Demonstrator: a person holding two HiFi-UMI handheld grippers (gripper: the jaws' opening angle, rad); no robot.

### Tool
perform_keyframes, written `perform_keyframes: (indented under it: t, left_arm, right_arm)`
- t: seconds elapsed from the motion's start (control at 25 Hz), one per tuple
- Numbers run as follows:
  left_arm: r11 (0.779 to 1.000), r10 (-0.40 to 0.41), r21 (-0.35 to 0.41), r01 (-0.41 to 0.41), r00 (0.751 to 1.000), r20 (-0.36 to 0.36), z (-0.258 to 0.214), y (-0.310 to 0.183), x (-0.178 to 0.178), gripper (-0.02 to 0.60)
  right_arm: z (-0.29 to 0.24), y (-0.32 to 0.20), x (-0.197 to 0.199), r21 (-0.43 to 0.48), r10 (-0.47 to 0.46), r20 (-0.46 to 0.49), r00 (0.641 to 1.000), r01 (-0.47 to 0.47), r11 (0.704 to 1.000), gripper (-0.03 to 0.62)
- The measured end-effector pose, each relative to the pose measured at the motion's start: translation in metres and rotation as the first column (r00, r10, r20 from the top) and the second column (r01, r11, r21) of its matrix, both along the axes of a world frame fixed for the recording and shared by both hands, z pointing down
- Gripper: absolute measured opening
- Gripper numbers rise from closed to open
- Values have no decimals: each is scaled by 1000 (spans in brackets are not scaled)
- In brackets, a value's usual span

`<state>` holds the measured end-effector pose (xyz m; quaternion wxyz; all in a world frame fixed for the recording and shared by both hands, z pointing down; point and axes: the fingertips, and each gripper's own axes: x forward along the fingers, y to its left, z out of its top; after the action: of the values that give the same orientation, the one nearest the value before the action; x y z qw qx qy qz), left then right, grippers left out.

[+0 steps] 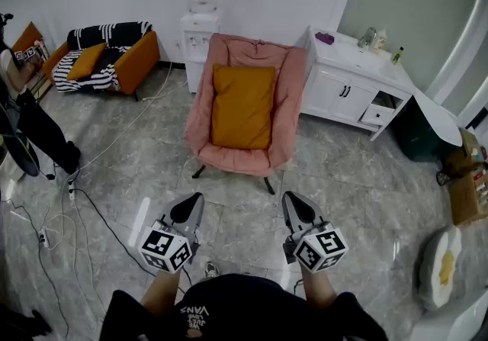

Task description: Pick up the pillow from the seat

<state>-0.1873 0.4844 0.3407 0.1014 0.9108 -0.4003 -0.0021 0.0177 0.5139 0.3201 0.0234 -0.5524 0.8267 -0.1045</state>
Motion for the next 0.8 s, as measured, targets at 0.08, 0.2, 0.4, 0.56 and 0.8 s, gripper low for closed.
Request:
perform_keyframes:
  t: [0.08,0.2,0.4,0.56,0.8]
  left_arm:
    - [1000,2,0,-2,1000,6,1,0,-4,18]
    - [1000,2,-3,-2,1000,7,3,-3,-10,18]
    - [1000,19,-9,-19,1000,4,7,-9,-17,18]
    - [998,64,-10,-64,998,-11,10,-14,-24,20]
    - [994,105,-38,-105,994,1,21,-26,-43,91]
  right_arm:
    - [1,0,-4,-2,2,1,1000,-2,1000,3]
    - [3,-2,-11,-4,2,2,1000,-2,1000,3]
    - [5,-6,-20,-7,12,6,1000,-11,1000,3]
    - [6,-12,-33,-5,1,61,998,-1,1000,3]
    - [10,-25,-47,3,73,89,993,-73,997,6]
